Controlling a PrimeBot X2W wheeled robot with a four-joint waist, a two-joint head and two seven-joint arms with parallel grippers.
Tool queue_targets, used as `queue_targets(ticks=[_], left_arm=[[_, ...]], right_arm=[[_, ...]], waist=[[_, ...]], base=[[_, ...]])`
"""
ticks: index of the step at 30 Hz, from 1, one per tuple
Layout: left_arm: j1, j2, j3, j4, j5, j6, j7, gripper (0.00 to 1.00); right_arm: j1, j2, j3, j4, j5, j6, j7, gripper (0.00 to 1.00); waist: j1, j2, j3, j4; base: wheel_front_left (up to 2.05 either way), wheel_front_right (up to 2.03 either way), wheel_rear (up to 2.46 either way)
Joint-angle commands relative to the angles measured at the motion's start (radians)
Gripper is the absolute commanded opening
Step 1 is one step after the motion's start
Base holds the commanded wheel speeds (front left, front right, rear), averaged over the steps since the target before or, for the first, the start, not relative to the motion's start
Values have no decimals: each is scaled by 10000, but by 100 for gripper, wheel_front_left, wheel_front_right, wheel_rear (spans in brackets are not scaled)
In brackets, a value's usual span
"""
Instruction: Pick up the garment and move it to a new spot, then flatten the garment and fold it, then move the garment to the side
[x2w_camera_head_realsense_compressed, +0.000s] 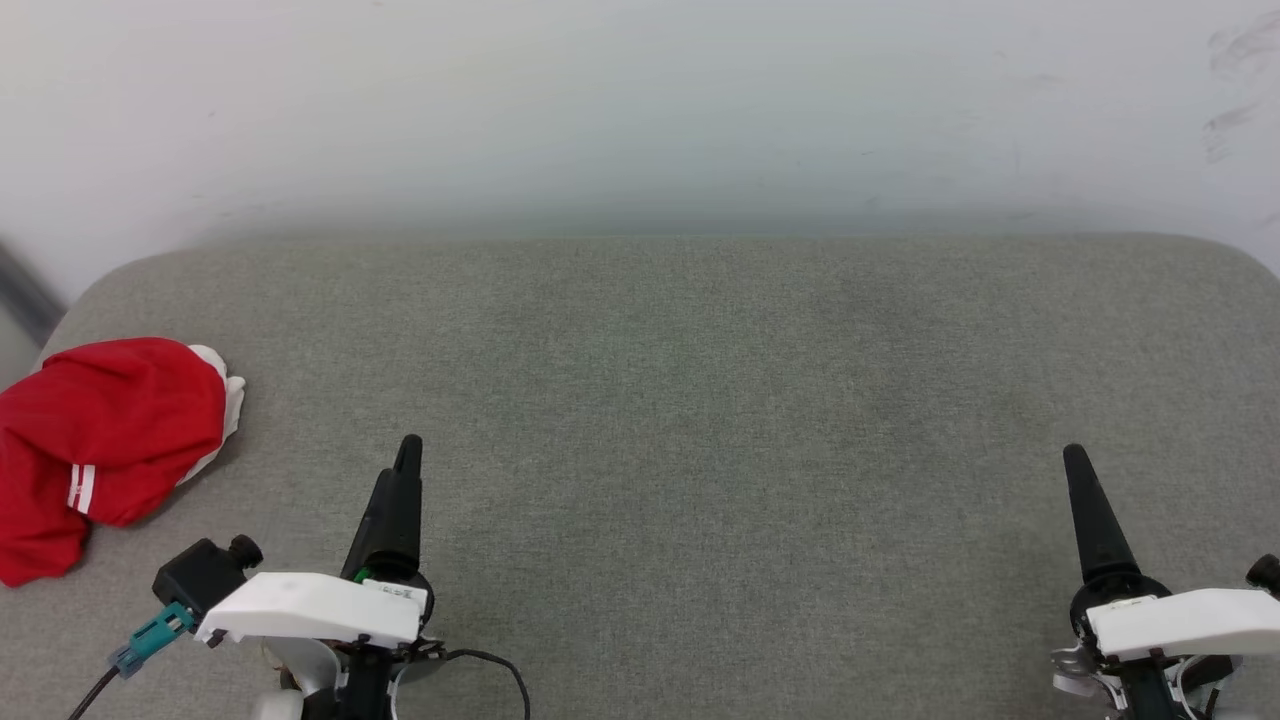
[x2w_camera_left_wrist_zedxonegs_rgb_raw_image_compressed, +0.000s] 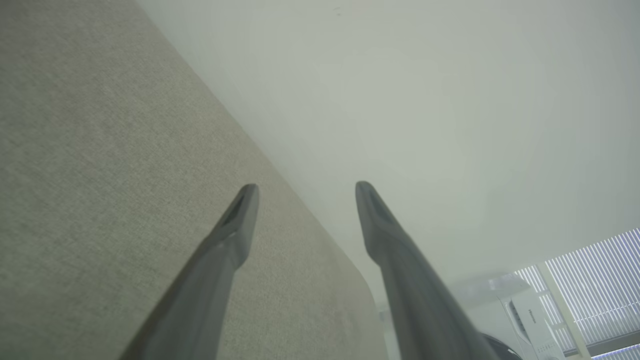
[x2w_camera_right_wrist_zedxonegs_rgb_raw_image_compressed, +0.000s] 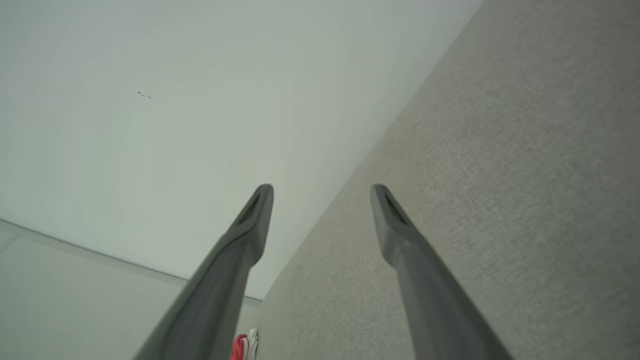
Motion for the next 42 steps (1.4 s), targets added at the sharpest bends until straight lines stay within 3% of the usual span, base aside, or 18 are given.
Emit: queue_targets(ticks=[1,15,33,42], left_arm=[[-298,27,-193,-166,932,3,-154,100],[-373,268,-911,-16,3998,550,-607,100],[-503,796,-1619,110,6353,1400,-1195,100],[-518,886,-1788,252,7144,1615,-1421,100]], right_arm=[[-38,-115,48,-208,-875,17,-147,100],[86,-85,7,-164,-4005,19,-548,100],[237,84,-119,-575,-7314,21,-458,100],[332,135,-141,-811,-8369,23,-413,100]], waist=[[0,0,-6,9],[0,0,-58,4],[0,0,-63,43],[0,0,-63,65]], base=[[0,0,0],[0,0,0],[0,0,0],[0,0,0]])
